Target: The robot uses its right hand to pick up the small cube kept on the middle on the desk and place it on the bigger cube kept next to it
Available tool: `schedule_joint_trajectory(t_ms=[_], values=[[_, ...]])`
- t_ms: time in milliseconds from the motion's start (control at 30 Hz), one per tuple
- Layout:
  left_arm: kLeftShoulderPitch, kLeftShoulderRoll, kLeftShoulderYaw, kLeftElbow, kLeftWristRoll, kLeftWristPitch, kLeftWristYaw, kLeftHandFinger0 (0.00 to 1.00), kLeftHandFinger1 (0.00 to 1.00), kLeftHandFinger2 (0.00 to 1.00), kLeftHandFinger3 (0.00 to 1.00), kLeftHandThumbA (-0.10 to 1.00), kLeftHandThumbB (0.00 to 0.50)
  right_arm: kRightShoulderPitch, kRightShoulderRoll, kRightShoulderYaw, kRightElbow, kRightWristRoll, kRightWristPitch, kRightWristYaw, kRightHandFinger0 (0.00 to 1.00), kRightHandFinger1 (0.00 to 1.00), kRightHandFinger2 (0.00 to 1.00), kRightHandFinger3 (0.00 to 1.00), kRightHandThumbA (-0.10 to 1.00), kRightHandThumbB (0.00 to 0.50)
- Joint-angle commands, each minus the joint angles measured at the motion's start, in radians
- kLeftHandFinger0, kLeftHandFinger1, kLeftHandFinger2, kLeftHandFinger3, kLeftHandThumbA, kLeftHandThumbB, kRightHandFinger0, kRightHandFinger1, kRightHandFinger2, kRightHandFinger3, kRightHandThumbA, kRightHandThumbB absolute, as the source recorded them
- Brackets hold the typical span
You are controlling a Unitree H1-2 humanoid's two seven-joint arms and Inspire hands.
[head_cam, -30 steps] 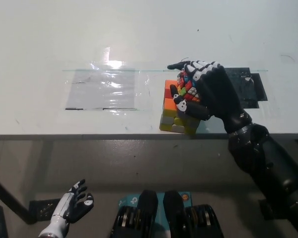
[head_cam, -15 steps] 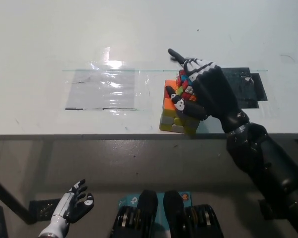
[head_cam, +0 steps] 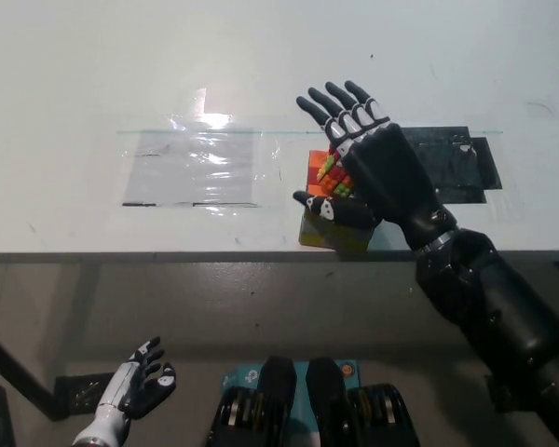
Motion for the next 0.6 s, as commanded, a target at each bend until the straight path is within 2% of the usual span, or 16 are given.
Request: schedule_joint_trajectory(t_ms=[0,167,200,300,400,533,567], values=[[-0.01,0.012,-0.008,-0.027,0.006,0.004,-0.005,1.0,1.0,1.0,1.0,0.29,0.259,-0.012,0.0,-0.006,-0.076,-0.006,0.029,0.057,1.0,1.0,1.0,1.0,0.85,0.399],[-0.006,0.009,-0.006,-0.026,0.0,0.008,-0.007,1.0,1.0,1.0,1.0,0.29,0.267,0.014,-0.001,-0.015,-0.141,0.014,0.025,0.102,1.0,1.0,1.0,1.0,0.87,0.403],[-0.002,0.009,-0.007,-0.027,0.002,-0.006,-0.005,1.0,1.0,1.0,1.0,0.28,0.251,0.024,-0.003,-0.015,-0.163,0.022,0.014,0.109,1.0,1.0,1.0,1.0,0.89,0.397],[0.003,0.014,-0.016,-0.028,0.019,-0.001,0.0,1.0,1.0,1.0,1.0,0.33,0.253,0.04,-0.005,-0.019,-0.191,0.028,-0.009,0.11,1.0,1.0,1.0,1.0,0.88,0.396],[-0.001,0.012,-0.01,-0.009,0.006,-0.011,-0.004,1.0,1.0,1.0,1.0,0.31,0.268,0.075,-0.021,-0.033,-0.292,0.043,0.001,0.154,1.0,1.0,1.0,1.0,0.84,0.389],[0.0,0.011,-0.007,-0.004,0.006,-0.015,0.0,1.0,1.0,1.0,1.0,0.31,0.268,0.123,-0.031,-0.061,-0.423,0.057,0.02,0.208,1.0,1.0,1.0,1.0,0.9,0.381],[0.001,0.012,-0.009,-0.004,0.008,-0.014,0.0,1.0,1.0,1.0,1.0,0.32,0.263,0.14,-0.032,-0.072,-0.462,0.079,0.025,0.233,1.0,1.0,1.0,1.0,0.86,0.376]])
